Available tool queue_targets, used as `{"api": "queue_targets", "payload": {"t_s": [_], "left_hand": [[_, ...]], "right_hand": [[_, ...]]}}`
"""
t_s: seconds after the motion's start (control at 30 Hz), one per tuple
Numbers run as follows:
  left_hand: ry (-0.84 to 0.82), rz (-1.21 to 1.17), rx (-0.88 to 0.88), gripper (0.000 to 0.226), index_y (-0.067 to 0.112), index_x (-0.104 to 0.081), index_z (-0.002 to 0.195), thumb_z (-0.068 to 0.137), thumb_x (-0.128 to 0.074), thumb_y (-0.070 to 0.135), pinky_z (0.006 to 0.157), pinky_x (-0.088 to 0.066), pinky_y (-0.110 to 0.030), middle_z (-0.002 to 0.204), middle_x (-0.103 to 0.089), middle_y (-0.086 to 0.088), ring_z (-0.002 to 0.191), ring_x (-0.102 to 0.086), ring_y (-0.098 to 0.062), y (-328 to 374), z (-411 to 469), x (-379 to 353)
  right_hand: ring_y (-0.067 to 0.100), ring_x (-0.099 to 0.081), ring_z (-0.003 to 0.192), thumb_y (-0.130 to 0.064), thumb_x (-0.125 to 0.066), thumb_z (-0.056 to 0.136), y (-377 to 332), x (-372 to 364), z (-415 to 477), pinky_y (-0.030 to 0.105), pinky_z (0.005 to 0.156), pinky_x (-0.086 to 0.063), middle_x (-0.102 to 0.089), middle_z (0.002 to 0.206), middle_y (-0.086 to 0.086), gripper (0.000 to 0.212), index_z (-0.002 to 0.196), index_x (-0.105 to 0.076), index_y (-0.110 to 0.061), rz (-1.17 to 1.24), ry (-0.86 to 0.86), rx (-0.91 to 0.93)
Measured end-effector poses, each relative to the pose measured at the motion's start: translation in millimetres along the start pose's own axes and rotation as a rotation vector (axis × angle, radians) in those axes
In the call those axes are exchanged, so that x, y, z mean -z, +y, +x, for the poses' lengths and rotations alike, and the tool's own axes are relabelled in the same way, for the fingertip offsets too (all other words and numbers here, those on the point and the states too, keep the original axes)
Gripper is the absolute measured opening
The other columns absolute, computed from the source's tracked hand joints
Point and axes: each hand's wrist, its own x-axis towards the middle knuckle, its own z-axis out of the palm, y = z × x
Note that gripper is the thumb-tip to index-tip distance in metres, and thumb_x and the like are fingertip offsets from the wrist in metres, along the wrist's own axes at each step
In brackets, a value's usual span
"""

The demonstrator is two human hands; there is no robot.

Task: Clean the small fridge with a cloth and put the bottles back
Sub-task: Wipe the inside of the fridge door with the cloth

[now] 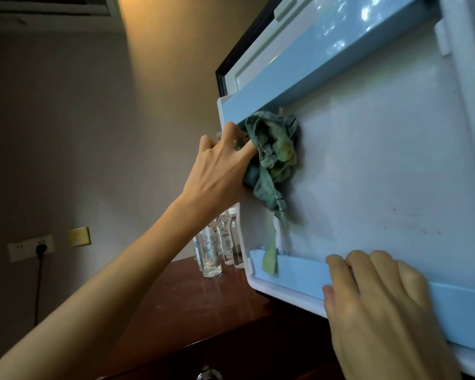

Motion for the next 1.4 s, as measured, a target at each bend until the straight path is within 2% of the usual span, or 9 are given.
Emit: {"api": "queue_targets", "payload": {"t_s": [0.13,0.2,0.33,0.43,0.63,0.87,1.03,1.2,1.4], "left_hand": [[-0.046,0.013,-0.027,0.055,0.021,-0.041,0.115,0.068,-0.063,0.04,0.074,-0.032,-0.038,0.113,-0.051,-0.015,0.075,-0.054,-0.033,1.9,8.7,3.3],[-0.09,-0.045,-0.092,0.062,0.019,-0.049,0.117,0.064,-0.069,0.045,0.076,-0.035,-0.039,0.115,-0.056,-0.013,0.089,-0.058,-0.033,11.1,3.3,4.4],[-0.155,-0.141,-0.257,0.057,0.025,-0.047,0.117,0.065,-0.068,0.035,0.077,-0.035,-0.037,0.117,-0.058,-0.007,0.098,-0.057,-0.026,34.9,-51.5,-3.8],[-0.063,-0.166,-0.259,0.048,0.023,-0.043,0.114,0.073,-0.065,0.017,0.075,-0.041,-0.041,0.102,-0.055,-0.009,0.078,-0.046,-0.022,39.0,-70.8,-1.8],[0.125,0.087,-0.176,0.052,0.018,-0.041,0.112,0.075,-0.076,0.01,0.082,-0.035,-0.041,0.112,-0.058,-0.018,0.1,-0.05,-0.029,12.5,-29.0,2.4],[0.193,0.157,-0.222,0.039,0.018,-0.039,0.113,0.081,-0.061,0.017,0.079,-0.033,-0.041,0.1,-0.056,-0.017,0.07,-0.051,-0.028,-2.7,10.7,8.2],[0.038,0.18,-0.364,0.042,0.017,-0.036,0.122,0.084,-0.052,0.022,0.082,-0.035,-0.039,0.106,-0.054,-0.019,0.084,-0.054,-0.033,2.7,10.8,1.6],[-0.097,0.138,-0.412,0.055,0.017,-0.036,0.129,0.084,-0.03,0.049,0.085,-0.043,-0.042,0.111,-0.054,-0.016,0.087,-0.057,-0.034,4.1,7.7,14.5],[-0.27,-0.266,-0.448,0.041,0.024,-0.047,0.103,0.07,-0.065,0.04,0.072,-0.044,-0.038,0.085,-0.048,0.003,0.065,-0.053,-0.025,37.1,-44.9,12.4]], "right_hand": [[0.034,-0.056,0.06,-0.003,-0.062,0.068,7.4,-2.5,1.2,0.042,0.072,-0.031,-0.053,0.068,0.014,0.016,0.082,-0.069,0.002,-0.03,0.017,0.021],[0.034,-0.056,0.062,-0.004,-0.061,0.07,11.6,-3.0,0.3,0.043,0.073,-0.032,-0.053,0.07,0.014,0.019,0.086,-0.069,0.003,-0.039,0.002,0.022],[0.035,-0.055,0.064,-0.006,-0.061,0.07,12.7,-2.8,-0.5,0.045,0.074,-0.032,-0.053,0.071,0.015,0.022,0.089,-0.069,0.004,-0.042,-0.013,0.02],[0.034,-0.054,0.064,-0.008,-0.06,0.071,10.1,-0.4,-1.0,0.044,0.074,-0.032,-0.052,0.071,0.014,0.023,0.089,-0.068,0.004,-0.036,-0.023,0.037],[0.037,-0.056,0.069,-0.019,-0.046,0.083,23.0,-7.3,-2.2,0.047,0.075,-0.033,-0.054,0.074,0.015,0.028,0.087,-0.067,-0.001,-0.016,-0.026,0.028],[0.037,-0.056,0.072,-0.018,-0.054,0.084,40.8,-10.5,-1.0,0.048,0.075,-0.034,-0.054,0.077,0.012,0.021,0.091,-0.067,-0.004,-0.007,-0.059,0.051],[0.037,-0.052,0.076,-0.021,-0.053,0.087,41.2,-6.0,-1.1,0.048,0.076,-0.033,-0.054,0.079,0.014,0.025,0.097,-0.066,-0.003,-0.016,-0.095,0.071],[0.037,-0.051,0.079,-0.024,-0.053,0.087,41.6,2.4,1.2,0.048,0.076,-0.033,-0.055,0.083,0.014,0.03,0.103,-0.065,-0.002,0.026,-0.161,0.068],[0.035,-0.052,0.078,-0.025,-0.055,0.083,35.6,12.3,5.9,0.048,0.076,-0.037,-0.054,0.082,0.01,0.018,0.093,-0.062,-0.011,0.093,-0.214,0.056]]}}
